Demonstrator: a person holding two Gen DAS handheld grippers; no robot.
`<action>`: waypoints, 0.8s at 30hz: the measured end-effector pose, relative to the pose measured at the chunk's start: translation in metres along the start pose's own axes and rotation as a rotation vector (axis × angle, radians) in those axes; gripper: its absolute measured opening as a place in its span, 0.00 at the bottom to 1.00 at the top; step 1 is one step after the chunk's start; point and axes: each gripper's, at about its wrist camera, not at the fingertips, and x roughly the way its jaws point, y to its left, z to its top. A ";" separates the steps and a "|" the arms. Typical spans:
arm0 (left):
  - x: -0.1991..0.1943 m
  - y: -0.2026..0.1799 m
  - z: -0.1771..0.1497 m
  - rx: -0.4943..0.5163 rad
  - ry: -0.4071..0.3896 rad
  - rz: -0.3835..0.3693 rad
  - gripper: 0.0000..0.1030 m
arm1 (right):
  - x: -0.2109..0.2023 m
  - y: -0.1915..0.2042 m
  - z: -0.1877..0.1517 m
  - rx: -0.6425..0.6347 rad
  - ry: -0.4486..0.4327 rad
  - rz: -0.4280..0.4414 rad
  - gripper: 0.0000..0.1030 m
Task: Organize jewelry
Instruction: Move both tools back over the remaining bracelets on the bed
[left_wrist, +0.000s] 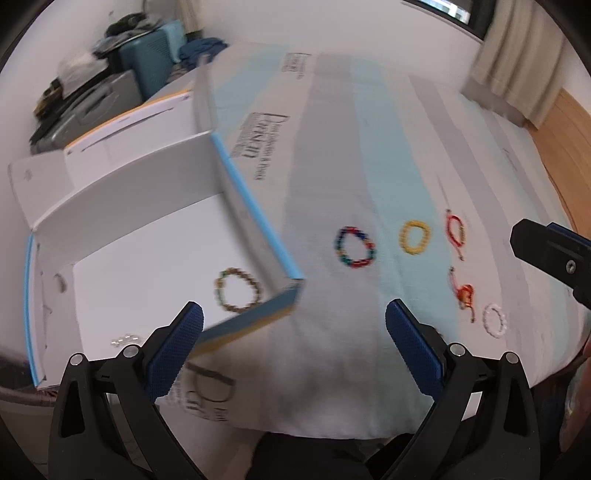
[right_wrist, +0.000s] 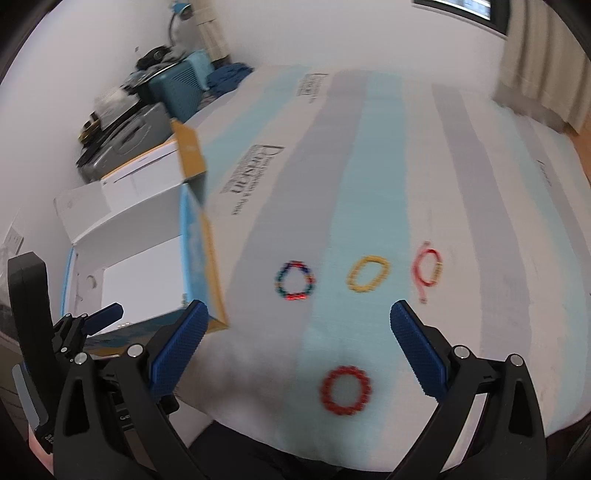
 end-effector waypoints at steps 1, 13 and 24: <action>0.001 -0.006 -0.001 0.008 -0.001 -0.004 0.94 | -0.003 -0.010 -0.002 0.009 -0.003 -0.009 0.92; 0.038 -0.094 -0.020 0.154 0.050 -0.078 0.94 | -0.005 -0.116 -0.034 0.119 0.031 -0.088 0.92; 0.087 -0.127 -0.046 0.222 0.143 -0.100 0.94 | 0.026 -0.192 -0.076 0.203 0.109 -0.141 0.92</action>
